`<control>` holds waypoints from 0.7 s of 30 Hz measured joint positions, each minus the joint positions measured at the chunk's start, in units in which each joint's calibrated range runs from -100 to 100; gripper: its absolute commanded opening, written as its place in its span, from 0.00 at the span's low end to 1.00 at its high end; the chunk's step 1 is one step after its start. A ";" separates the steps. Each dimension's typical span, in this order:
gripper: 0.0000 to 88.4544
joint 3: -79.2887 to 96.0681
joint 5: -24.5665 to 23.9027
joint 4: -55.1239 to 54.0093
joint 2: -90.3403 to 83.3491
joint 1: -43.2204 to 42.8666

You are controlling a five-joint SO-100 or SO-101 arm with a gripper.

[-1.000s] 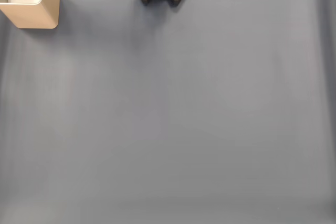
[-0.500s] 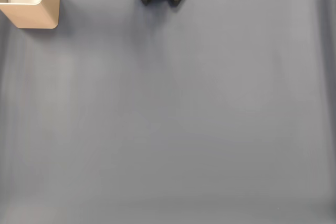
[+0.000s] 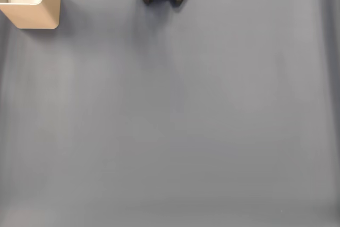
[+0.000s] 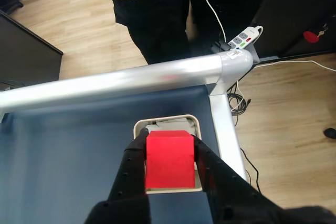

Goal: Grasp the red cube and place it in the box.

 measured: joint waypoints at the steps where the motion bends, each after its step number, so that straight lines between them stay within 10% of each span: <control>1: 0.05 0.00 0.00 -0.16 0.00 -0.22; 21: 0.05 0.00 0.98 -2.23 0.00 -1.48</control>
